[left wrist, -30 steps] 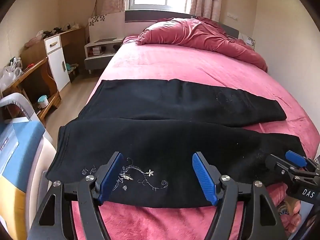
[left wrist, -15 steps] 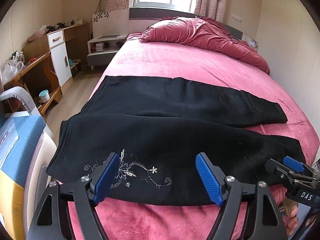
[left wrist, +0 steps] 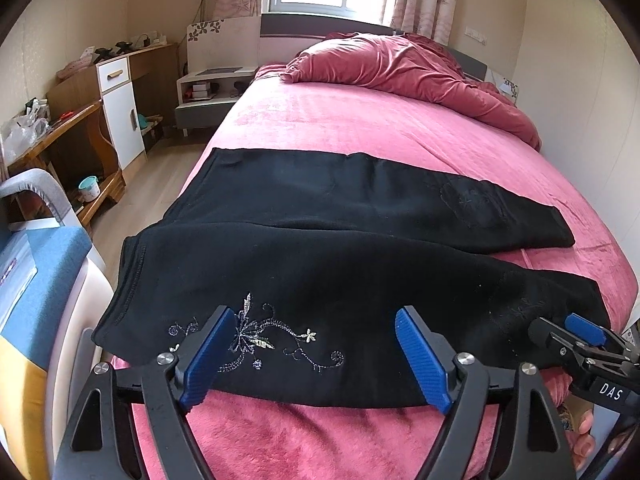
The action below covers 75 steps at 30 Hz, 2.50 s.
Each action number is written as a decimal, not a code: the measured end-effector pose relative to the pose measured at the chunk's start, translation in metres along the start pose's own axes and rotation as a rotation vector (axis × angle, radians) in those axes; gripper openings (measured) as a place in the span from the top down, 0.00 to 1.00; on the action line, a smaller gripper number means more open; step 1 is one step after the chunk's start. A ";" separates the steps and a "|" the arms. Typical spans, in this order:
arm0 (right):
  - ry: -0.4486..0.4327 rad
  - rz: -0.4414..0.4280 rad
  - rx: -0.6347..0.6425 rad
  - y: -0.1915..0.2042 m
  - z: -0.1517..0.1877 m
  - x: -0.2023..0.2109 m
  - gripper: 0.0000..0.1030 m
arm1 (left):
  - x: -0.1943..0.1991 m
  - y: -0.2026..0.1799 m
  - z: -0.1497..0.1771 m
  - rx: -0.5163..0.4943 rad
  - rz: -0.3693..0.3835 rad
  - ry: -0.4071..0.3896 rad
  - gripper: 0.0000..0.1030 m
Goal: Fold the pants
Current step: 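Position both grippers open over the embroidered trouser hems, then grasp the trouser leg hems with both grippers and lift them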
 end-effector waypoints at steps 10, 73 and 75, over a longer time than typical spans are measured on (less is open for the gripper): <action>0.000 0.001 -0.002 0.000 0.000 -0.001 0.00 | 0.000 0.001 0.002 0.006 -0.005 0.007 0.18; -0.104 0.310 -0.613 -0.318 -0.125 0.021 0.88 | -0.043 0.162 0.037 0.466 -0.033 0.165 0.94; -0.148 0.280 -0.600 -0.315 -0.137 0.034 0.88 | -0.022 0.160 0.030 0.443 -0.011 0.134 0.94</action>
Point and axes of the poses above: each gripper's, at about its wrist camera, not at the fingertips, and x roughly against the way its jaws point, y to its left, z to its underside, the point moved 1 cm from there along -x, roughly the way its jaws point, and after that the axes turned 13 degrees about -x, right-handed, at the moved point
